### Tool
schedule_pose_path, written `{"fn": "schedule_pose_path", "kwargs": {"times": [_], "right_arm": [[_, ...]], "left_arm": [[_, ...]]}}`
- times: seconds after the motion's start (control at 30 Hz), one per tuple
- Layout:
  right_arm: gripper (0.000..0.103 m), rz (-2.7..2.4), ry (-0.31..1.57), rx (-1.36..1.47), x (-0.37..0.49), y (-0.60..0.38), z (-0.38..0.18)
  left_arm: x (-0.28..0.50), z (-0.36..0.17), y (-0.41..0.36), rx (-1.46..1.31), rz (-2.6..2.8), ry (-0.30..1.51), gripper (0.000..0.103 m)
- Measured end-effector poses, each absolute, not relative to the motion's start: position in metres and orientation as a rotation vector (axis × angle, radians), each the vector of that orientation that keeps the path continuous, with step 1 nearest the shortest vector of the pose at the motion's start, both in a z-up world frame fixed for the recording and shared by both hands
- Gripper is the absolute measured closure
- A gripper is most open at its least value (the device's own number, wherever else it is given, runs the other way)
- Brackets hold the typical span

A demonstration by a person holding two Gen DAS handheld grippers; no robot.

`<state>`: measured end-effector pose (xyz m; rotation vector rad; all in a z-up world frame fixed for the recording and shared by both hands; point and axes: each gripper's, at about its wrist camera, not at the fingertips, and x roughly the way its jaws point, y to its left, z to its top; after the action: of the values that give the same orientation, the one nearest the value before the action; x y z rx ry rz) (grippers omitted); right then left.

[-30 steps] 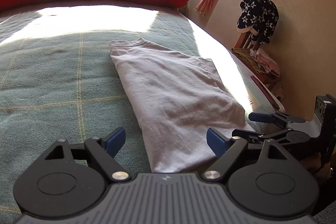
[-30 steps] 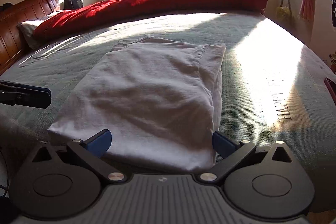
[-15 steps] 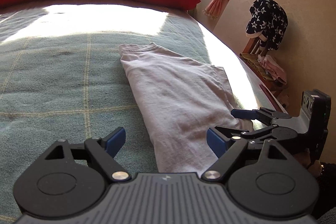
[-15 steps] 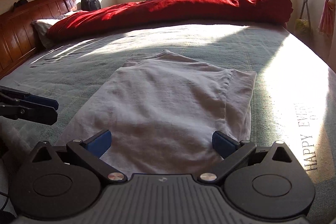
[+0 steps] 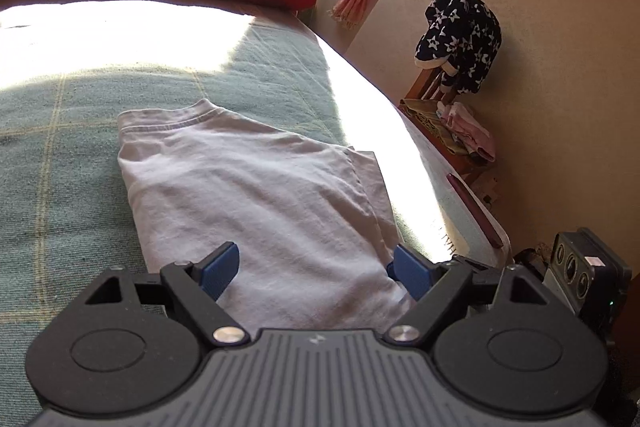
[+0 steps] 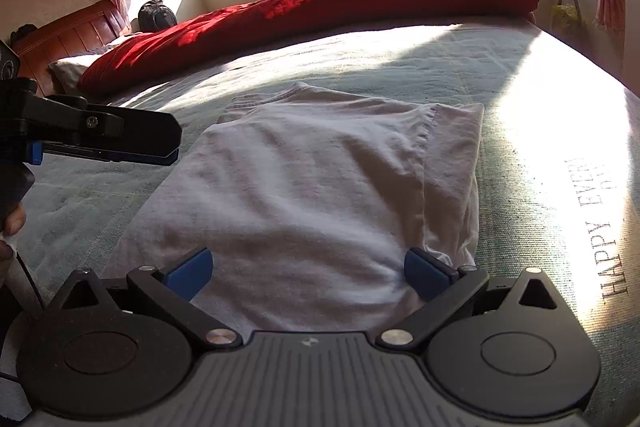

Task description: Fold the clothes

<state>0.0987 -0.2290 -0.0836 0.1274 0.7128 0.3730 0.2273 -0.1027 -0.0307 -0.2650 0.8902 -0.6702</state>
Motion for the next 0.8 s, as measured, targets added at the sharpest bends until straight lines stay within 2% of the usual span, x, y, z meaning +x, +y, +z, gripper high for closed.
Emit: {"fn": "schedule_pose_path", "kwargs": {"times": [0.1,0.8], "right_arm": [[0.000,0.366,0.719,0.104,0.099,-0.226,-0.083],[0.000,0.311,0.755,0.173,0.098,-0.233,-0.063]], "left_arm": [[0.231,-0.041,-0.100,-0.317,-0.671,0.896,0.019],[0.194,-0.014,-0.048,-0.343,-0.580,0.826,0.014]]}}
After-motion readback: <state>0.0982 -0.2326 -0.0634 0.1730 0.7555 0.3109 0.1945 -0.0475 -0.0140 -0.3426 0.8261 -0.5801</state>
